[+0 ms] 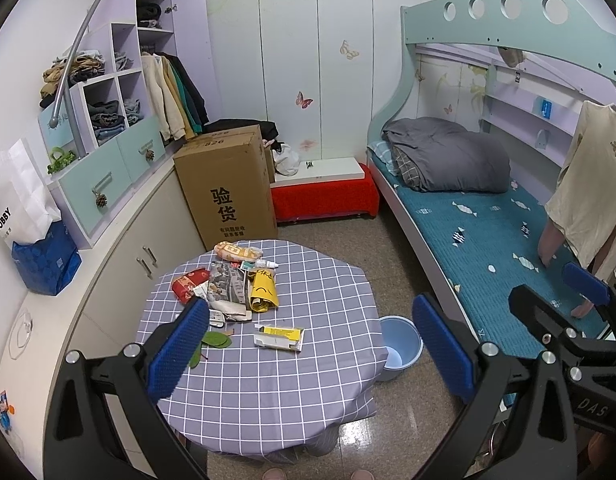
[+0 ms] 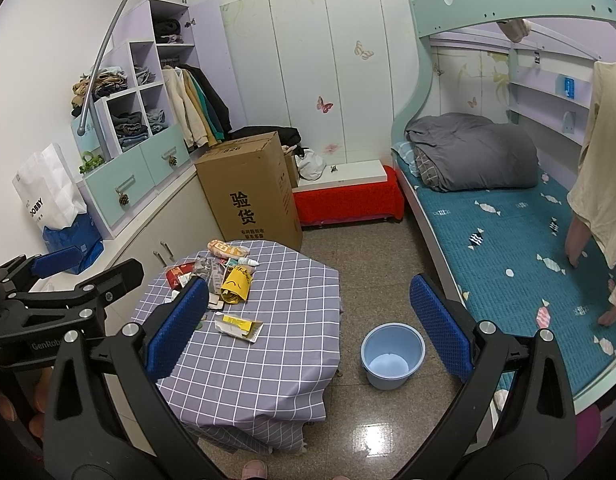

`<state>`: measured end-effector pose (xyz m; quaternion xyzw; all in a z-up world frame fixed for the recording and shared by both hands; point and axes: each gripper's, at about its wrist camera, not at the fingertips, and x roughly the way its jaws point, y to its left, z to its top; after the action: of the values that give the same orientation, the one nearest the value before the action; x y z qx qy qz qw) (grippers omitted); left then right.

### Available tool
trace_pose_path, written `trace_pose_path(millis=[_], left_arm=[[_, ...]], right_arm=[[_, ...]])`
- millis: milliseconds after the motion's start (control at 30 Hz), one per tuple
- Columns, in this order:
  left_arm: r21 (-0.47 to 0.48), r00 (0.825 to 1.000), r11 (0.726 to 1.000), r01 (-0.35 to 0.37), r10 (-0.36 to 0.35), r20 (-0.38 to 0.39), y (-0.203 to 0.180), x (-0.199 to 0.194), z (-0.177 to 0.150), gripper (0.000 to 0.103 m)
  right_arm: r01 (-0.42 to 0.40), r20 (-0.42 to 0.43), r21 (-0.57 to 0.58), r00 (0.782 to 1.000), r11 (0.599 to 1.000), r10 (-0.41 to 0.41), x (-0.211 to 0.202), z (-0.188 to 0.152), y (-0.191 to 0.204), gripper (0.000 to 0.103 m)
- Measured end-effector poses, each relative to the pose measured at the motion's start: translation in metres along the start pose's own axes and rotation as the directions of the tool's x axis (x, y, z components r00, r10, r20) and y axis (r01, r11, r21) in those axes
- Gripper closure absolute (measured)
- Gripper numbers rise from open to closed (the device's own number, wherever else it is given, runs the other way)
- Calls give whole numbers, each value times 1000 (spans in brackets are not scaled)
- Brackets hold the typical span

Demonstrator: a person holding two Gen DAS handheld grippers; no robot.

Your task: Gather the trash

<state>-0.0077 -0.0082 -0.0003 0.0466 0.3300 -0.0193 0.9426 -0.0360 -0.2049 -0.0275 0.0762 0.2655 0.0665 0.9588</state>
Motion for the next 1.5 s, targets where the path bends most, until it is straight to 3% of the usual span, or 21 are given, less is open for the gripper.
trace_pose_path(millis=[733, 1500], left_arm=[[7, 1000, 1000, -3, 3, -18, -2, 6, -1, 4], [13, 999, 1000, 8, -7, -32, -12, 13, 1, 4]], right_arm=[[37, -4, -19, 999, 999, -37, 5, 2, 0, 5], [-17, -12, 50, 1000, 999, 17, 10, -2, -17, 5]])
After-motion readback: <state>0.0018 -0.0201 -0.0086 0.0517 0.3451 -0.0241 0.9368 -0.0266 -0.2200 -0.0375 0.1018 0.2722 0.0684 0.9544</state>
